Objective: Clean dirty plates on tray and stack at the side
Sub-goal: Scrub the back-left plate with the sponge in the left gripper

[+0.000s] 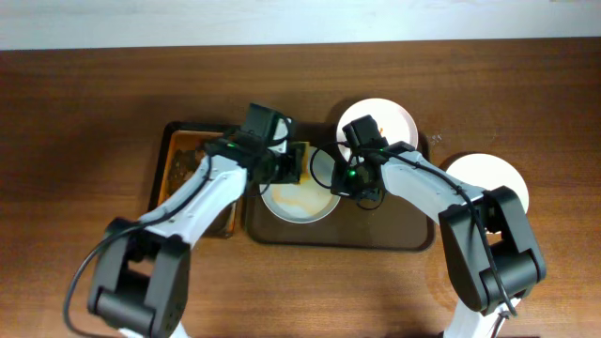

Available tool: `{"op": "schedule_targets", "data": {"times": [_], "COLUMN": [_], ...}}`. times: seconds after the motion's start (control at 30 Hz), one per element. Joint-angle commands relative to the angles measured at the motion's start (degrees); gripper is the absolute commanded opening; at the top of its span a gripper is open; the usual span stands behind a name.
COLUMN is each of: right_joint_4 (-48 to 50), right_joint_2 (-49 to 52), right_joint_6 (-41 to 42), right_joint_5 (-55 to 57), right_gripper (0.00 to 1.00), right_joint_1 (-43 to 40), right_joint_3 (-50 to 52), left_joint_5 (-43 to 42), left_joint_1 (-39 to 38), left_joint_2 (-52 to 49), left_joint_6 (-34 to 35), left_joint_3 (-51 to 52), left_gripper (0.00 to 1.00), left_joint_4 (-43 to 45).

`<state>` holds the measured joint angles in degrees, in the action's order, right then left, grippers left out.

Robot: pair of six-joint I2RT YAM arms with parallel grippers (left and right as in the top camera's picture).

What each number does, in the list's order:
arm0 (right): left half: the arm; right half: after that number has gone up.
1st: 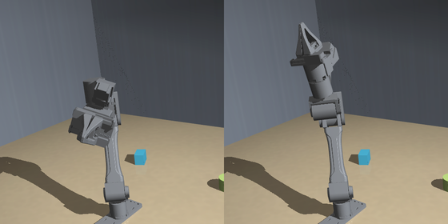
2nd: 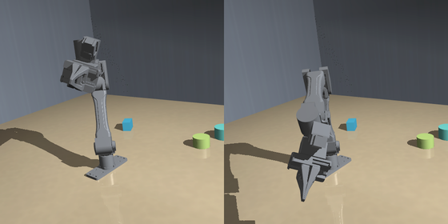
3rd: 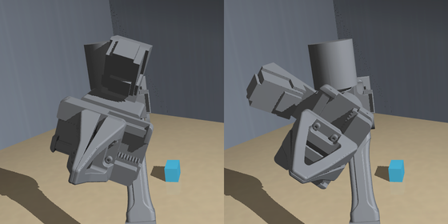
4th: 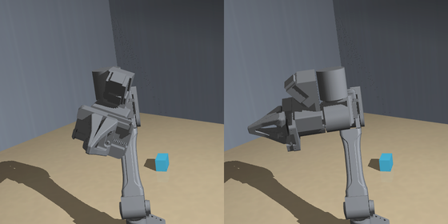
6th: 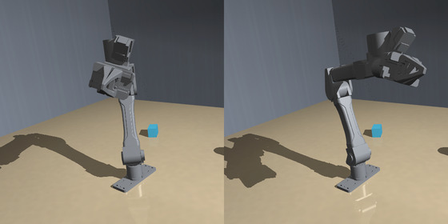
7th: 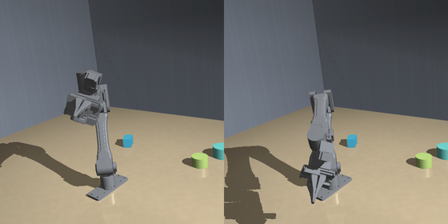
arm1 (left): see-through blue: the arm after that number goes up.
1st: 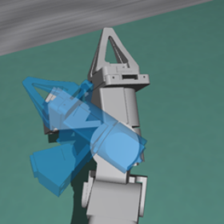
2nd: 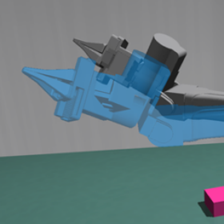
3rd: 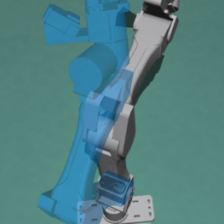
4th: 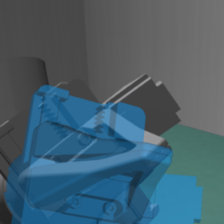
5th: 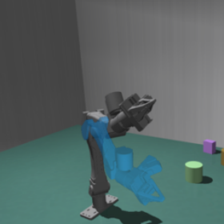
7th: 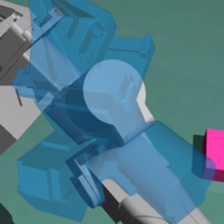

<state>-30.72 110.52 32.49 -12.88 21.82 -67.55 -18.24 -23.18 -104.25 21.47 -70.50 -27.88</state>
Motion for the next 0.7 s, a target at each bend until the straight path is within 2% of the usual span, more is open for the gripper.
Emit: {"op": "schedule_targets", "data": {"times": [0.0,0.17,0.33,0.4,0.57,0.67], "right_joint_4": [-0.6,-0.6,-0.6,-0.6,-0.6,-0.6], "right_joint_2": [-0.7,-0.7,-0.7,-0.7,-0.7,-0.7], "right_joint_6": [-0.7,-0.7,-0.7,-0.7,-0.8,-3.2], "right_joint_5": [2.7,2.7,2.6,2.6,2.7,3.3], "right_gripper": [0.04,0.04,0.04,0.04,0.04,0.04], "right_joint_1": [0.3,0.3,0.3,0.3,0.3,0.3], "right_joint_3": [1.0,1.0,1.0,1.0,1.0,1.0], "left_joint_5": [-2.4,-9.4,-6.7,-1.9,-1.7,-5.4], "left_joint_1": [-0.7,-0.7,0.1,1.9,5.2,5.5], "left_joint_2": [-4.9,-9.6,-11.1,-11.1,-9.6,-1.9], "left_joint_6": [5.1,5.1,5.0,5.0,4.8,-3.1], "left_joint_3": [0.1,0.1,0.1,0.1,0.1,0.1], "left_gripper": [0.0,0.0,0.0,0.0,0.0,0.0], "left_joint_4": [2.1,6.9,7.9,6.7,0.6,-4.3]}}
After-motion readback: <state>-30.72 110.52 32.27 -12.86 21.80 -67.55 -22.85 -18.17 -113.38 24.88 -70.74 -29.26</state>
